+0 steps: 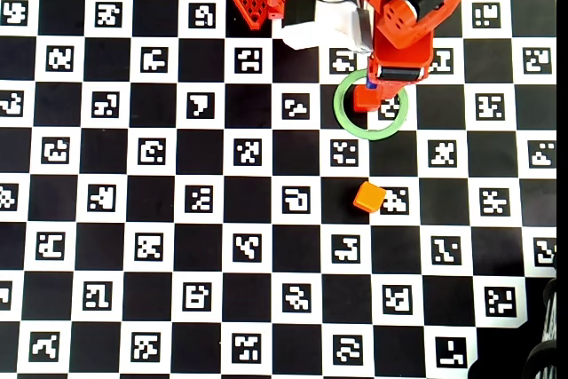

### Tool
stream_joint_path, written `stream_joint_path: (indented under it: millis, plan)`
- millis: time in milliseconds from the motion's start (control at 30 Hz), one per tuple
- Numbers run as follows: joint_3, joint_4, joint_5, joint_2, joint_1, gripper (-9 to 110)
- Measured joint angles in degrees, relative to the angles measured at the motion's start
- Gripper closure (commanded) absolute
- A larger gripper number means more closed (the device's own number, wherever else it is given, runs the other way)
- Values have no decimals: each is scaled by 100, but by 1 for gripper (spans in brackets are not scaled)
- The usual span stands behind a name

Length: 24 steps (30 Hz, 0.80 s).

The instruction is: Grab the red cube then put it in the green circle then put the blue cube on top and finally the orange cube on top

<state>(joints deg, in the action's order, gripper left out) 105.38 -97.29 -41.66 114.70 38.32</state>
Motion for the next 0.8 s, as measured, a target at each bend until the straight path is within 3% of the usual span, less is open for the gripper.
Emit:
stream_joint_path:
  millis: [500,800]
  plan:
    - [1301,1415,202,44,-88,106]
    - [1696,1538,290,536,18,106]
